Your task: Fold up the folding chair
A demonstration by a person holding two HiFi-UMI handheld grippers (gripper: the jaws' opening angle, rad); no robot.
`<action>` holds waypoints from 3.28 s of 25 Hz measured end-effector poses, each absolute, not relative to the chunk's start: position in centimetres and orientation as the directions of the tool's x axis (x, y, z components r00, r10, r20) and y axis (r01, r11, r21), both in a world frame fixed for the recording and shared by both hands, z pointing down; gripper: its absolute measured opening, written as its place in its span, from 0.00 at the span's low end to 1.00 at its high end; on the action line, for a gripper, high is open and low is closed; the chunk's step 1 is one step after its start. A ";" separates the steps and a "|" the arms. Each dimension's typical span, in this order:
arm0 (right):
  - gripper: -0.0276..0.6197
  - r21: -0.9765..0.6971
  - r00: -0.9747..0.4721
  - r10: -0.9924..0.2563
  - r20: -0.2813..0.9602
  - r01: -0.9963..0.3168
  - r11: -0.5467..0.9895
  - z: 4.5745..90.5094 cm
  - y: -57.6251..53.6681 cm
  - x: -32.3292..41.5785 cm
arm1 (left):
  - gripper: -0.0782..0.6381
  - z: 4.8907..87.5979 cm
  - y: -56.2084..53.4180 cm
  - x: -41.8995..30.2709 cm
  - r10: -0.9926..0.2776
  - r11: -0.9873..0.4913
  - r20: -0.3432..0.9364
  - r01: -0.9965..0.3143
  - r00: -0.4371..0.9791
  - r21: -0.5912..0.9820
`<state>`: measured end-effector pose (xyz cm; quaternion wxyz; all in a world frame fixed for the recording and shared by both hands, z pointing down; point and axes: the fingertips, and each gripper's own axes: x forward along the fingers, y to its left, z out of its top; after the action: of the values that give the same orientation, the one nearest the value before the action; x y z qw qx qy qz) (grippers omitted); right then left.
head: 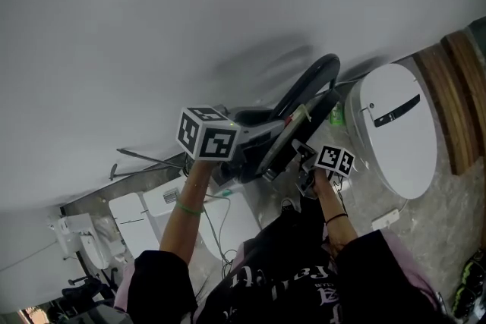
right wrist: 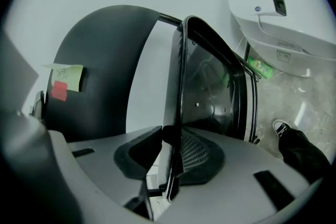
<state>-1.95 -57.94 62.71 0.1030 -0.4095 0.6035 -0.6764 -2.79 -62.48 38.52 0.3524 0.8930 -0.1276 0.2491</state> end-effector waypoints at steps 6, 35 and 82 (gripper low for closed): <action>0.19 -0.909 -0.680 -0.606 0.413 -0.350 -0.226 63.1 -63.8 -5.4 | 0.28 39.3 -69.9 -6.5 -0.104 -0.713 0.571 -0.462 0.814 0.528; 0.16 -0.924 -0.810 -0.448 0.378 -0.363 -0.123 64.2 -70.4 -11.6 | 0.28 41.6 -78.4 -13.5 -0.227 -0.741 0.741 -0.606 0.632 0.289; 0.09 -0.742 -0.714 -0.535 0.452 -0.634 0.219 46.9 -46.9 -12.8 | 0.11 39.9 -47.3 -19.1 -0.542 -0.512 0.523 -0.752 0.658 0.415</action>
<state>-12.79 -46.92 46.91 -0.0494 -0.3752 0.7792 -0.4997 -19.11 -47.27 39.85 0.3167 0.8536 -0.3790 0.1657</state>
